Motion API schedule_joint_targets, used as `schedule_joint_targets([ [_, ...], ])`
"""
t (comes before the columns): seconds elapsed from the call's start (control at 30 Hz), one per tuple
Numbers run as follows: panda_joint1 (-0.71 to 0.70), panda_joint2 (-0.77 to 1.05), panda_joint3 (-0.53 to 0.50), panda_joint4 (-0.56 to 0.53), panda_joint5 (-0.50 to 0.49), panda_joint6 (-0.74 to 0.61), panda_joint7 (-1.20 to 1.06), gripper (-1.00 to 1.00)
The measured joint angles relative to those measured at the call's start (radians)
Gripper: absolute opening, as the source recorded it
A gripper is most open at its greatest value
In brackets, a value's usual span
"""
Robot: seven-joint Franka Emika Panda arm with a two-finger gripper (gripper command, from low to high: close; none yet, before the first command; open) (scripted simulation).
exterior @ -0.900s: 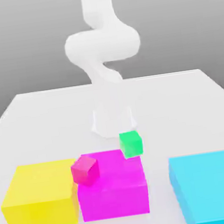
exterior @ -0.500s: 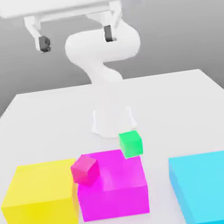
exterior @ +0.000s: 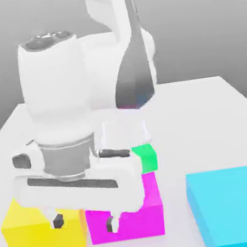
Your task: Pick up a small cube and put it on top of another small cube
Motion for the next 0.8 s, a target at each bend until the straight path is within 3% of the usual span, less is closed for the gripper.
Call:
schedule_joint_targets([
  [0.2,-0.021,0.218,0.011,0.03,0.024,0.125,-0.008,0.0],
  [0.23,-0.023,0.244,0.013,0.035,0.027,0.145,-0.01,-1.0],
  [0.47,-0.023,0.245,0.014,0.035,0.027,0.146,-0.009,-1.0],
  [0.8,-0.023,-0.093,0.0,-0.107,0.006,-0.05,-0.051,-1.0],
])
